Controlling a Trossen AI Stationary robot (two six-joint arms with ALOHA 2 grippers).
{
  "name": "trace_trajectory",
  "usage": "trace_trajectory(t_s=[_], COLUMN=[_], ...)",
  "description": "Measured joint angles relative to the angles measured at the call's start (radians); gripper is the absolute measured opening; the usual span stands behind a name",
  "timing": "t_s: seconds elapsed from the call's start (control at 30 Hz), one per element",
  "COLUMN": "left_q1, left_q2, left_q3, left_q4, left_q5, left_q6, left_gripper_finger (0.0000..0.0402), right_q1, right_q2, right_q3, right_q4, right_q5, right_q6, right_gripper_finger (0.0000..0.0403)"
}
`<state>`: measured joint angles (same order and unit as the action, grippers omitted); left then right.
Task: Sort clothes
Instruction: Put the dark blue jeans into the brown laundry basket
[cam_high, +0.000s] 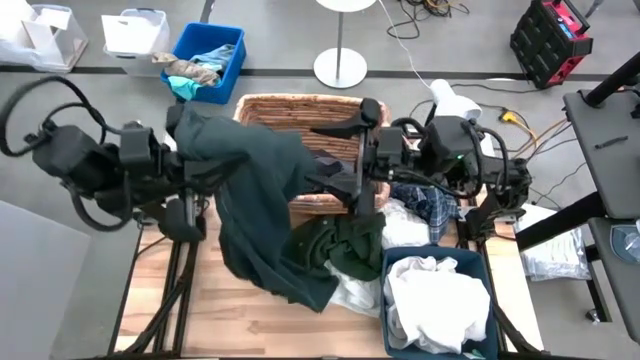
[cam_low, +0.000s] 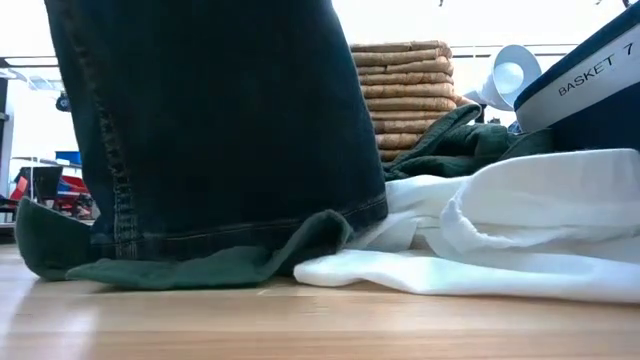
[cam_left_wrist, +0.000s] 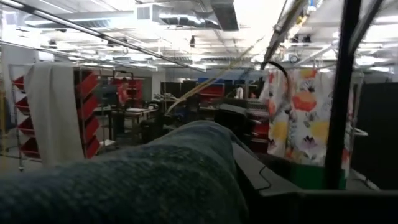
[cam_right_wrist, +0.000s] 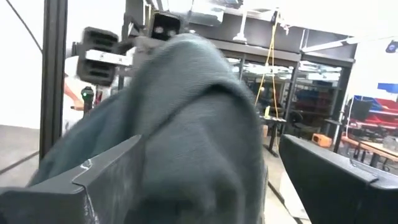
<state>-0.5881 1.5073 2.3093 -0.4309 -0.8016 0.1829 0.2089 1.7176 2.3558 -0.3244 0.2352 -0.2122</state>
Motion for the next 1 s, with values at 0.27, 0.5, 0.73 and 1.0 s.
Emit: trace_trajectory(t_s=[0.27,0.5,0.73,1.0], left_q1=[0.003,0.013,0.015,0.015], left_q2=[0.040,0.094,0.138,0.155], left_q3=[0.000,-0.001,-0.001,0.001], left_q4=[-0.006,0.051,0.088,0.090], left_q5=[0.072,0.165,0.167,0.175], left_q6=[-0.025,-0.033,-0.009,-0.012], left_gripper_finger=[0.0007,0.0007,0.0007,0.0007], right_q1=[0.000,-0.002,-0.001,0.006], right_q2=[0.008,0.019,0.056,0.081], right_q3=[0.000,-0.001,-0.004,-0.004], right_q4=[0.008,-0.013,-0.064,-0.081], right_q5=[-0.128,-0.249,-0.318,-0.393], right_q6=[0.020,0.108,0.165,0.154], right_gripper_finger=[0.0364,0.0364,0.0363,0.0195])
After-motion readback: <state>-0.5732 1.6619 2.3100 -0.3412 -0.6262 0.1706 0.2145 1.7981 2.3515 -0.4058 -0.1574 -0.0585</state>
